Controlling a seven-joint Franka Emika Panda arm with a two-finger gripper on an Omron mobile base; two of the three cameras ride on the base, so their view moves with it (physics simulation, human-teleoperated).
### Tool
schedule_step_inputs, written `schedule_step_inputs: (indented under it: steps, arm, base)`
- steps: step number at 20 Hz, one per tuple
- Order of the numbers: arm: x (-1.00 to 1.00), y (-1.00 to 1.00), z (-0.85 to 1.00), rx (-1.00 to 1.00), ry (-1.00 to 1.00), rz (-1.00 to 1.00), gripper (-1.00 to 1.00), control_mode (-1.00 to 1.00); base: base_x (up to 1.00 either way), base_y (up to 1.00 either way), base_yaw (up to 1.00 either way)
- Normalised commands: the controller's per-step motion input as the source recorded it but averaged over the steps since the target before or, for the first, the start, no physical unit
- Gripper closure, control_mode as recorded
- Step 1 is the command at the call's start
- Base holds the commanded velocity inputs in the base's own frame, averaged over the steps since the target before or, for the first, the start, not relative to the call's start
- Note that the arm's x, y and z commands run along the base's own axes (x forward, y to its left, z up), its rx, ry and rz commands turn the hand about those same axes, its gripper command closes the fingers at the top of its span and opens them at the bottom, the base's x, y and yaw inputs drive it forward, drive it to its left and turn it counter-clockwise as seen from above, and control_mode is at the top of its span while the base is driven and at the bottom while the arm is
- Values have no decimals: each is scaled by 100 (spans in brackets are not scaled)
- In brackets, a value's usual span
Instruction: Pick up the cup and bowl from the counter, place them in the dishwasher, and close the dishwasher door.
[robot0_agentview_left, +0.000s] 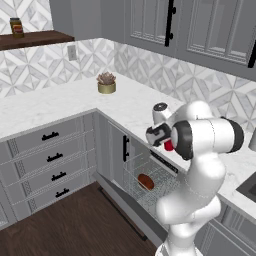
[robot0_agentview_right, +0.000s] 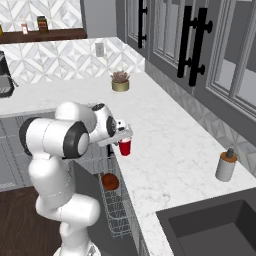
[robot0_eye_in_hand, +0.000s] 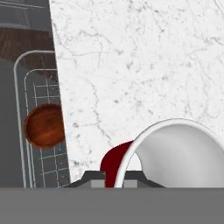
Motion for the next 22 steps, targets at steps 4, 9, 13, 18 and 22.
schedule_step_inputs:
  steps: [4, 9, 13, 18, 22]
  arm:
    - [-100, 65, -1, 0, 9, -1, 100, -100]
    - [-70, 79, -23, 0, 10, -2, 100, -100]
    - [-3, 52, -78, -6, 12, -4, 100, -100]
    - [17, 8, -92, -16, 1, -7, 100, -100]
    - [28, -6, -84, -21, -1, -7, 100, -100]
  base:
    - [0, 0, 0]
    - [0, 0, 0]
    - [0, 0, 0]
    - [0, 0, 0]
    - [0, 0, 0]
